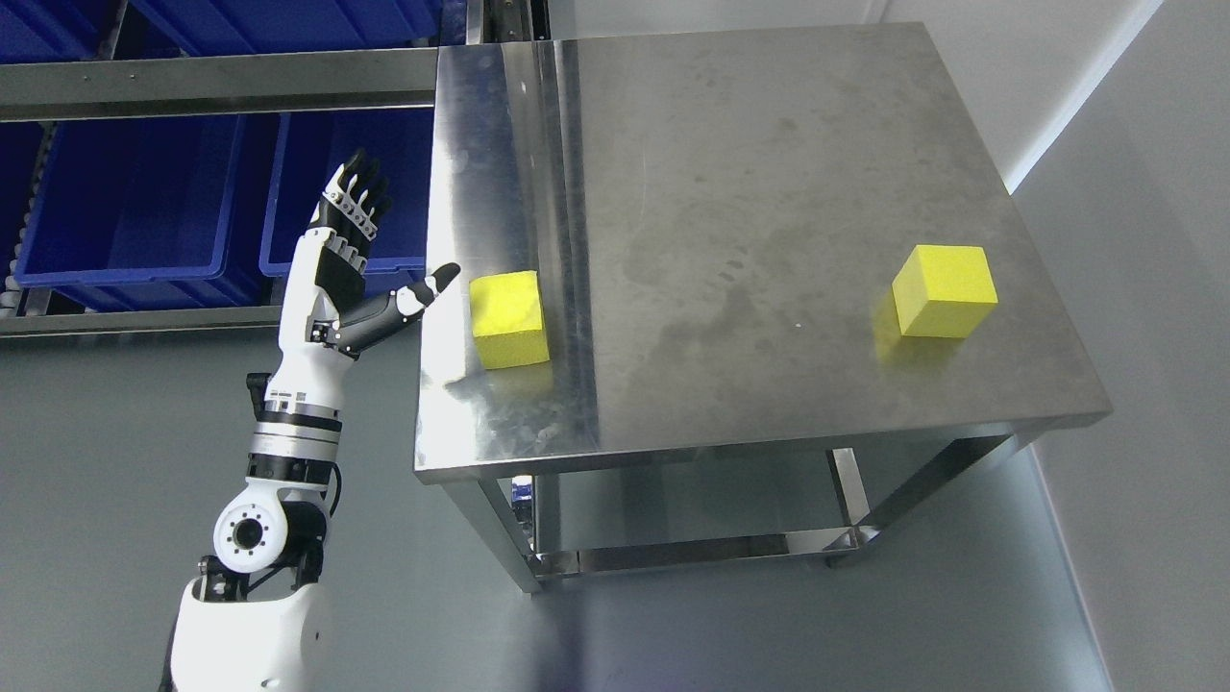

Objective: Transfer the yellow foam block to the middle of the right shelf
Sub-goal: 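Reach the left hand toward the yellow foam cube nearest the arm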

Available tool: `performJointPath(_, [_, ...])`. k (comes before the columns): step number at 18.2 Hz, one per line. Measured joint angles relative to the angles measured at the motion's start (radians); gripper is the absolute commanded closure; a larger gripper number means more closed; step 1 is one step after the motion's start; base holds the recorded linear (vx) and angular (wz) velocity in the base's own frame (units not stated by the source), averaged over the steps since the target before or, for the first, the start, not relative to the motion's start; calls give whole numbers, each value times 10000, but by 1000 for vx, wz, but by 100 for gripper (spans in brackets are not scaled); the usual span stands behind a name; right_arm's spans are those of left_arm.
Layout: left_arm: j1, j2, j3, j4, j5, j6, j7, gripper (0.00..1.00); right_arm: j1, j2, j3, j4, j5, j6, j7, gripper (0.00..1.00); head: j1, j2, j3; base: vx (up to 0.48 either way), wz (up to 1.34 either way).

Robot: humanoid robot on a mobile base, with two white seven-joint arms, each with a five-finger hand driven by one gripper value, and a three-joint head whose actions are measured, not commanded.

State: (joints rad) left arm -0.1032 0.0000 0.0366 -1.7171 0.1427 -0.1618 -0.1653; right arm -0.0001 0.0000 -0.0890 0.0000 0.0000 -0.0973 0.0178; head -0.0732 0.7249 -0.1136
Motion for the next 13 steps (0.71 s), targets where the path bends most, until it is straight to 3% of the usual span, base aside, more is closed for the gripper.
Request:
performJointPath(5, [-19, 0, 86, -10, 0, -195, -93, 0, 1, 0, 0, 0, 0, 0, 0, 0, 0, 0, 0, 5, -13])
performJointPath(7, [-22, 51, 98, -11, 0, -307, -944, 0, 1, 0, 0, 0, 0, 0, 0, 0, 0, 0, 0, 4, -83])
performJointPath(10, [17, 311, 124, -14, 0, -531, -3262, 0, 0, 0, 0, 0, 0, 0, 0, 0, 0, 0, 0, 0, 8])
performJointPath(13, [81, 727, 176, -13, -2, -564, -4445, 0, 1, 0, 0, 0, 0, 0, 0, 0, 0, 0, 0, 0, 0])
